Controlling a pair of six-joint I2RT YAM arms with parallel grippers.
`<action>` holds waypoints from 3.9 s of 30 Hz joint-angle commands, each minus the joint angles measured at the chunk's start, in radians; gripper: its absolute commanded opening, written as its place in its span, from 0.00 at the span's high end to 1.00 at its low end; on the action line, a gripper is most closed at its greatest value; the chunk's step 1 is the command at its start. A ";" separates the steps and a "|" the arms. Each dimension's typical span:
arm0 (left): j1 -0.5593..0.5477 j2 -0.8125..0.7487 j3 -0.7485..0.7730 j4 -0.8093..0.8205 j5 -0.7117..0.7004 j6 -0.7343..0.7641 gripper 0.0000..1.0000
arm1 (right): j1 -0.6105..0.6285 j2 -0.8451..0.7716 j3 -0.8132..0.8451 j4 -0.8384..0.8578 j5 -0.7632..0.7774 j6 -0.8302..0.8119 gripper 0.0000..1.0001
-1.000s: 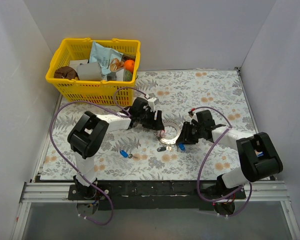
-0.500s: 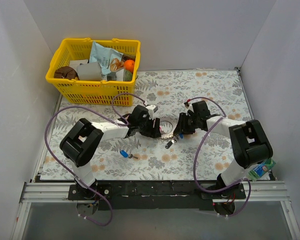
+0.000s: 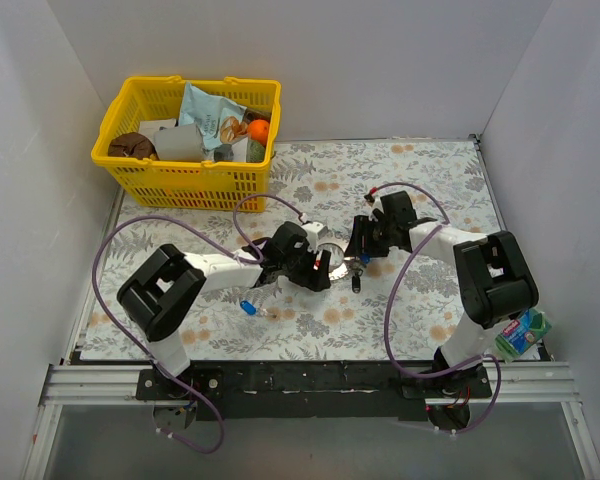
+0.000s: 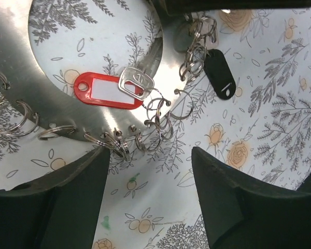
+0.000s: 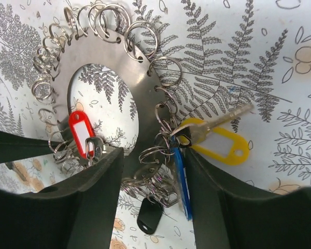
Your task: Put the keys on the keyring
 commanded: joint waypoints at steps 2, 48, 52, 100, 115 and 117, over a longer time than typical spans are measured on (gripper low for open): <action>-0.012 -0.047 -0.044 -0.066 -0.009 -0.002 0.30 | 0.001 -0.055 0.032 -0.052 0.072 -0.041 0.36; 0.155 -0.191 -0.020 0.025 0.143 -0.177 0.02 | 0.241 -0.135 -0.124 0.013 0.121 0.199 0.60; 0.155 -0.194 -0.023 0.025 0.146 -0.172 0.02 | 0.241 -0.132 -0.120 0.030 0.131 0.199 0.61; 0.160 -0.397 0.013 0.057 0.090 0.058 0.02 | 0.198 -0.161 0.265 -0.256 -0.184 -0.452 0.99; 0.172 -0.503 -0.004 0.083 0.423 0.207 0.03 | 0.186 -0.342 0.302 -0.220 -0.305 -0.568 0.99; 0.172 -0.501 -0.024 0.140 0.489 0.188 0.05 | 0.185 -0.352 0.310 -0.222 -0.357 -0.567 0.99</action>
